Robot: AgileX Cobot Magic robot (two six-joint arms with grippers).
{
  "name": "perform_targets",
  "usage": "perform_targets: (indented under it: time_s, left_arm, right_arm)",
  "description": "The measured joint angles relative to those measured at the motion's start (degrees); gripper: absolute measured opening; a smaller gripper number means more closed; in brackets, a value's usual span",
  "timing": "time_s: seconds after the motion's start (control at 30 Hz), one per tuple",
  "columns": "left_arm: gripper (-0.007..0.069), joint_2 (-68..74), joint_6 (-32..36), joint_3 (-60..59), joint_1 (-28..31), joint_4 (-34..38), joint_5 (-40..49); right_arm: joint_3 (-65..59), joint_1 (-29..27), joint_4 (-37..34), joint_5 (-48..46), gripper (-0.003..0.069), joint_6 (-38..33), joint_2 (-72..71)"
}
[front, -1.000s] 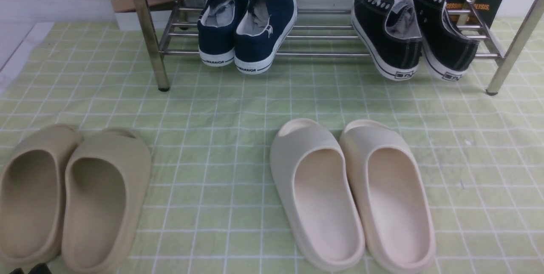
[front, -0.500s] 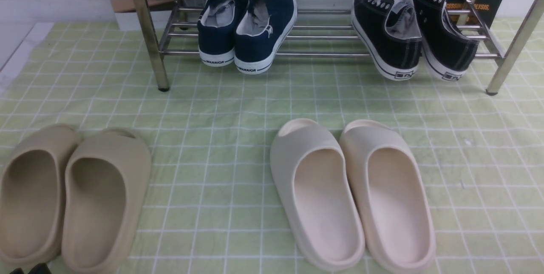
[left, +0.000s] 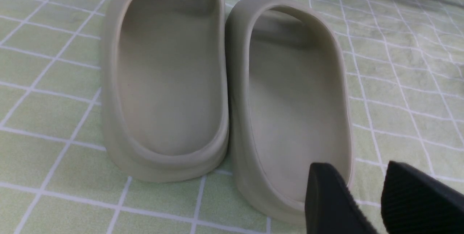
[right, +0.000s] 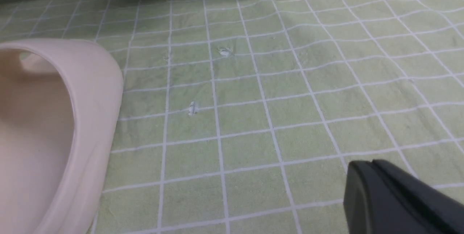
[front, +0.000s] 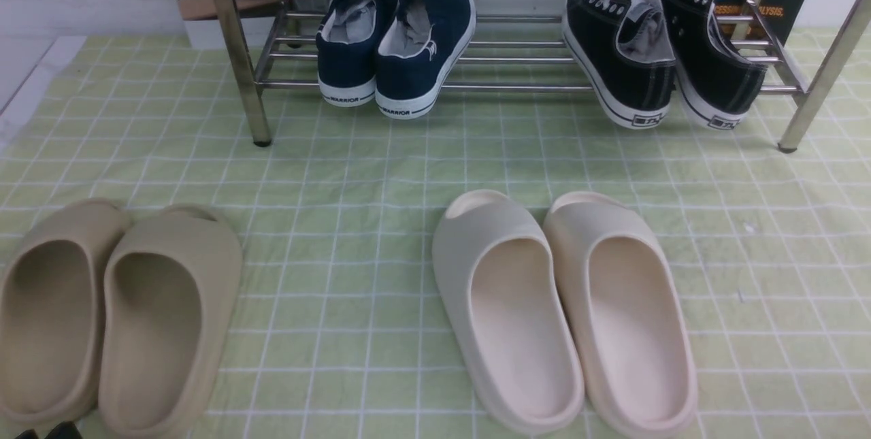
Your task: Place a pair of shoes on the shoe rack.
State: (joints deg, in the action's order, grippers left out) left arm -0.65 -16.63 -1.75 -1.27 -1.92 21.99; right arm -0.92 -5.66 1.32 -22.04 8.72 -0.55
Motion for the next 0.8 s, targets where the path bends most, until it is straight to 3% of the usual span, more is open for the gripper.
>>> perform_targets:
  time_s: [0.8]
  left_arm:
    - [0.0239, 0.00, 0.00, 0.00, 0.00, 0.00, 0.00]
  right_arm:
    - [0.00, 0.00, 0.00, 0.00, 0.0015, 0.00, 0.00]
